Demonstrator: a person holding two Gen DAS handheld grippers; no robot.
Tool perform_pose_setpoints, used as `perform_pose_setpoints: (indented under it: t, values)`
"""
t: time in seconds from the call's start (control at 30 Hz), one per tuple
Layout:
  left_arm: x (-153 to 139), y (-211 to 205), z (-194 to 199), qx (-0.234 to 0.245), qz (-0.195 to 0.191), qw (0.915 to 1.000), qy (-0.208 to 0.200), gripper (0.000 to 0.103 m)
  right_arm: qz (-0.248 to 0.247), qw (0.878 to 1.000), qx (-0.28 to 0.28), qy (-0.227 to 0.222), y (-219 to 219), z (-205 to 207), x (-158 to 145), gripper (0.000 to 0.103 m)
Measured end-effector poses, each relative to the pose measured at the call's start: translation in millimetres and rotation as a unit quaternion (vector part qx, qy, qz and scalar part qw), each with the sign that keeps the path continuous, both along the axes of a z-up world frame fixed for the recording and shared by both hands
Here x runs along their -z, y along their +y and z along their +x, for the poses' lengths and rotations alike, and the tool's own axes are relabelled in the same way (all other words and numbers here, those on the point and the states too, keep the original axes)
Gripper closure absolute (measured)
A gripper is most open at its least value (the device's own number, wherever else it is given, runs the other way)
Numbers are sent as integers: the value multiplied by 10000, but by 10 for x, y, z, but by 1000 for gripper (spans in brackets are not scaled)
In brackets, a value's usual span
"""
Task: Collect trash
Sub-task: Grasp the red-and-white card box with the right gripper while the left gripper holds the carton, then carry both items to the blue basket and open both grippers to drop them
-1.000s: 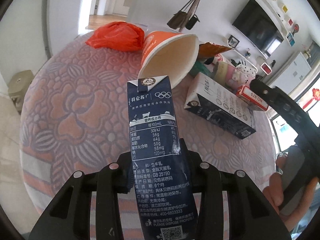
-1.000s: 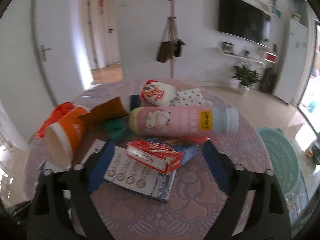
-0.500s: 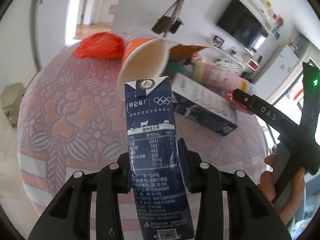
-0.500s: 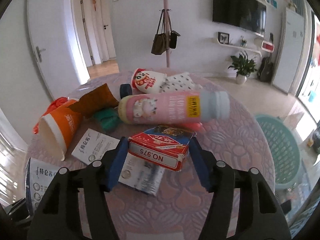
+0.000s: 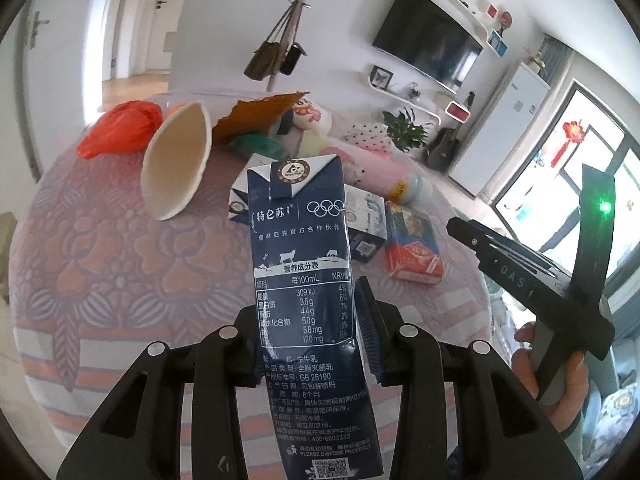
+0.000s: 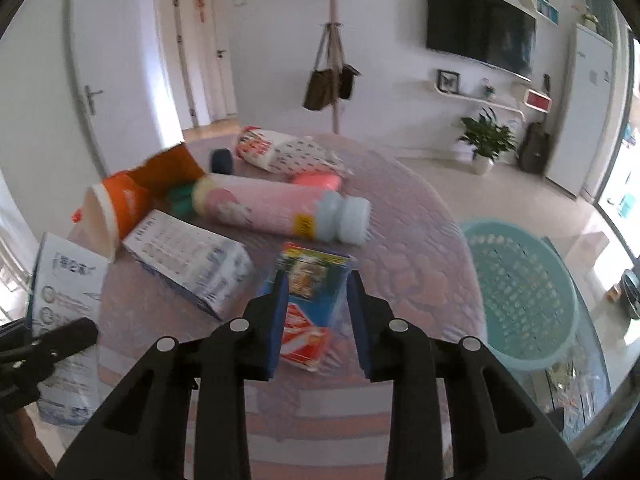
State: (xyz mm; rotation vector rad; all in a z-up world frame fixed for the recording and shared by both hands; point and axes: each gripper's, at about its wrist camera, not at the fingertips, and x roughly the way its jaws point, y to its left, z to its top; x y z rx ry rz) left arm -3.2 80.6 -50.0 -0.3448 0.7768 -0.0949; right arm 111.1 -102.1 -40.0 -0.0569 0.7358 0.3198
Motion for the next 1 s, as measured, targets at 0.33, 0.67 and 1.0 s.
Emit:
perform_pose_setpoints:
  t: [0.33, 0.67, 1.0]
  values:
    - [-24, -37, -12, -2, 68, 10000, -59, 67, 261, 9961, 37, 845, 148, 207, 287, 26]
    - [-85, -133, 55, 95, 170, 9998, -82, 67, -415, 9948, 249, 897, 402, 354, 432, 40]
    - [-398, -407, 362, 409, 335, 9978, -403, 67, 15, 9995, 190, 269, -87, 198, -43, 43]
